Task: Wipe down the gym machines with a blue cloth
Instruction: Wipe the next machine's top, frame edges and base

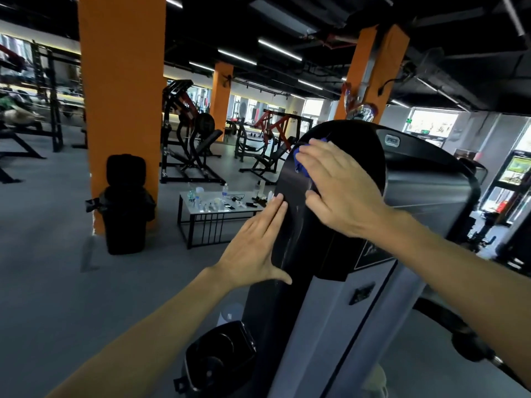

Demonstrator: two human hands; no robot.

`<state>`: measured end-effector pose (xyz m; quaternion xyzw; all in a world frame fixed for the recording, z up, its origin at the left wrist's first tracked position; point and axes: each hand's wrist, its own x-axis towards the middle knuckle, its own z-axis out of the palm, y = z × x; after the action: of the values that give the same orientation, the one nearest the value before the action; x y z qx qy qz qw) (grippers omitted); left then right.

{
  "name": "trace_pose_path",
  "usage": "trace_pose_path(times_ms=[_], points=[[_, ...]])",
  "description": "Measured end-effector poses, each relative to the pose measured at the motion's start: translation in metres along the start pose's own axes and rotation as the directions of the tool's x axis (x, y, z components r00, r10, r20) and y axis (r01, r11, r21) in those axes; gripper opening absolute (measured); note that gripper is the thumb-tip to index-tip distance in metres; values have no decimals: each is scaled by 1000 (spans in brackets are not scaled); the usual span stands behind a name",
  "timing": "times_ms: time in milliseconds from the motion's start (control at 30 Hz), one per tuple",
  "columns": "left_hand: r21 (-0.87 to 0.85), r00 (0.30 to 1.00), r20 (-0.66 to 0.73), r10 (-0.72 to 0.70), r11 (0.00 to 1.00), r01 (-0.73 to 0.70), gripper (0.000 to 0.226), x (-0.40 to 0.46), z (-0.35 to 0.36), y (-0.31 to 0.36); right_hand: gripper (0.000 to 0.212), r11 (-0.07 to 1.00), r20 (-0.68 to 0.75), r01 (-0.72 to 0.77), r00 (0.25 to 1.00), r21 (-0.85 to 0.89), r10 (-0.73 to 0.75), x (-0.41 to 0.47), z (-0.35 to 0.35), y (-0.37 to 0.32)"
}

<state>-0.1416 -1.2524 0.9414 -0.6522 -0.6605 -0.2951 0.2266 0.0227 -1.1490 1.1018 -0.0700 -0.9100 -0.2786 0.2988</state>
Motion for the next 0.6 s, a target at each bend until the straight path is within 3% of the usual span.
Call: trace_pose_path(times_ms=[100,233,333,400,533,600], points=[[-29,1000,-14,2,1000,-3,153,-5,4,-2,70,990,-33,56,998,-129,-61,-25,17,-22],[-77,1000,13,-7,997,8,154,-11,7,-3,71,925,131,267,962,-269,-240,-59,38,-38],[-98,1000,25,-6,995,9,154,-15,9,-2,64,893,145,317,948,-321,-284,-52,35,-35],[-89,999,38,-4,996,8,153,-15,9,-3,59,909,100,251,968,-331,-231,-31,23,-32],[-82,998,64,-8,997,13,147,-16,6,-5,58,966,10,-18,1000,-257,21,6,8,-28],[-82,998,65,-5,997,10,146,-17,6,-6,61,972,-8,-43,999,-229,42,3,8,-30]])
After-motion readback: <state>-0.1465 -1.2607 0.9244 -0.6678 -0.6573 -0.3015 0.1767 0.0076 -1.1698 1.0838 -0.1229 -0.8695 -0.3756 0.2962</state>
